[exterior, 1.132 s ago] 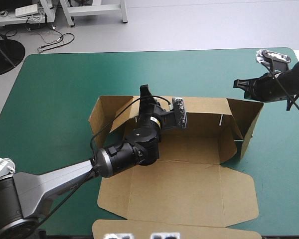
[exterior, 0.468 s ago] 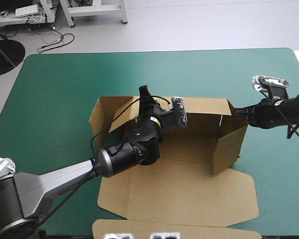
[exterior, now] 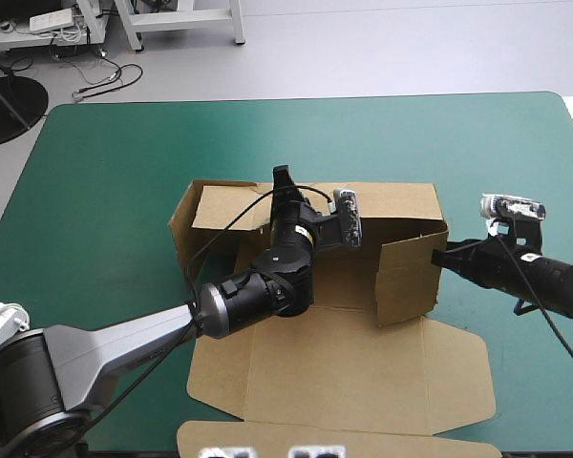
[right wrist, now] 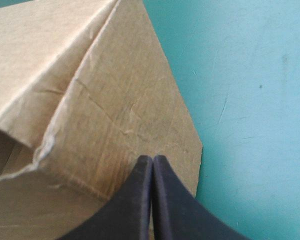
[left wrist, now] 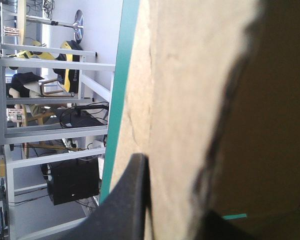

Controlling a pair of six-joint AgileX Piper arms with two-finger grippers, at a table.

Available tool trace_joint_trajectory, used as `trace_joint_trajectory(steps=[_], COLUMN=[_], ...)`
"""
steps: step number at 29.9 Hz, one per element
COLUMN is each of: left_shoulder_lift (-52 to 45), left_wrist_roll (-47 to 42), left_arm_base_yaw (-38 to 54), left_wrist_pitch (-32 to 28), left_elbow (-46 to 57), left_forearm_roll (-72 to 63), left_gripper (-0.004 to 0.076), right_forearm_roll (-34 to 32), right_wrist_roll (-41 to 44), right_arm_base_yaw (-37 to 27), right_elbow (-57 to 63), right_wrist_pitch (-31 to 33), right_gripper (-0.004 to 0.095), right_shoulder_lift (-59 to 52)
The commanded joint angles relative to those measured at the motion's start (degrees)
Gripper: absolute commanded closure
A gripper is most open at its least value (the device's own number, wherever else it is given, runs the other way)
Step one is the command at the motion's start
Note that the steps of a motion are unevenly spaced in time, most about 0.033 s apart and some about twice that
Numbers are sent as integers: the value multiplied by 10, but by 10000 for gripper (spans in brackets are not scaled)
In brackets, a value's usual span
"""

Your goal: Fold the box

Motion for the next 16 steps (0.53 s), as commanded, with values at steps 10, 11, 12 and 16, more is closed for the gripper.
trace_joint_trajectory(steps=[10, 11, 12, 16], left_shoulder_lift=[7, 7, 7, 7], left_wrist_roll=[-15, -15, -15, -15], left_arm_base_yaw=[-7, -7, -7, -7], left_wrist_pitch=[8, 9, 10, 13], left_elbow=[20, 20, 20, 20], left_forearm_roll=[-117, -114, -114, -105], left_gripper=[734, 734, 734, 734], right_forearm_roll=[77, 71, 69, 51], right_wrist_roll=[-154, -154, -161, -189], right_arm_base_yaw=[1, 1, 1, 1], right_elbow=[28, 26, 24, 16], right_wrist_pitch=[3, 15, 26, 49], right_gripper=[822, 764, 704, 550], right_shoulder_lift=[-29, -29, -29, -29])
